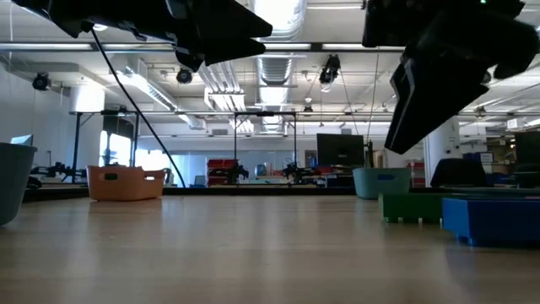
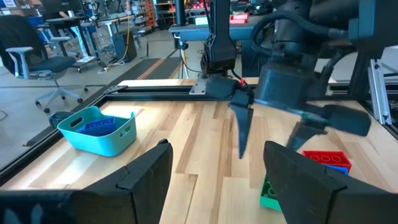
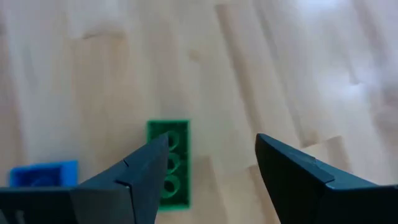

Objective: Sort & place blocks by color
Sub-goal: Put the green game piece into the orange bin

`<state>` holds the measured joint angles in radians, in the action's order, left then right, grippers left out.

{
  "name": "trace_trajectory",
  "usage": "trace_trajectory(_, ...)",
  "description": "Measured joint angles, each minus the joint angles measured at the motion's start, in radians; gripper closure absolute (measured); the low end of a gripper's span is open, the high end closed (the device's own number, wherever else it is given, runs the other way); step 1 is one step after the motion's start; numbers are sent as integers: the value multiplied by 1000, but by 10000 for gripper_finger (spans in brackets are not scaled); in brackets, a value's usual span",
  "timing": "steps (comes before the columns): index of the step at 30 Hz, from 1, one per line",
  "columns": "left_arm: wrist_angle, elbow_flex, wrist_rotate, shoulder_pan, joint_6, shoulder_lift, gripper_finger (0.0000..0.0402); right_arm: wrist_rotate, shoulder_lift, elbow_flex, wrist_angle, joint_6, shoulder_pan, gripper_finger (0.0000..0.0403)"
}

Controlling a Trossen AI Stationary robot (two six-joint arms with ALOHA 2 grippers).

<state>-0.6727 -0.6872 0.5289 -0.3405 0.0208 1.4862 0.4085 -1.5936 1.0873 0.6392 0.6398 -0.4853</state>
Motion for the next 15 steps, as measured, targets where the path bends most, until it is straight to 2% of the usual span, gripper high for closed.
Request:
trace_trajectory(5, 0, 0, 0, 0, 0, 0, 166, -101, -12, -13, 2, -2, -1, 149)
trace_trajectory(15, 0, 0, 0, 0, 0, 0, 166, -124, -116, -20, -2, -9, -1, 114)
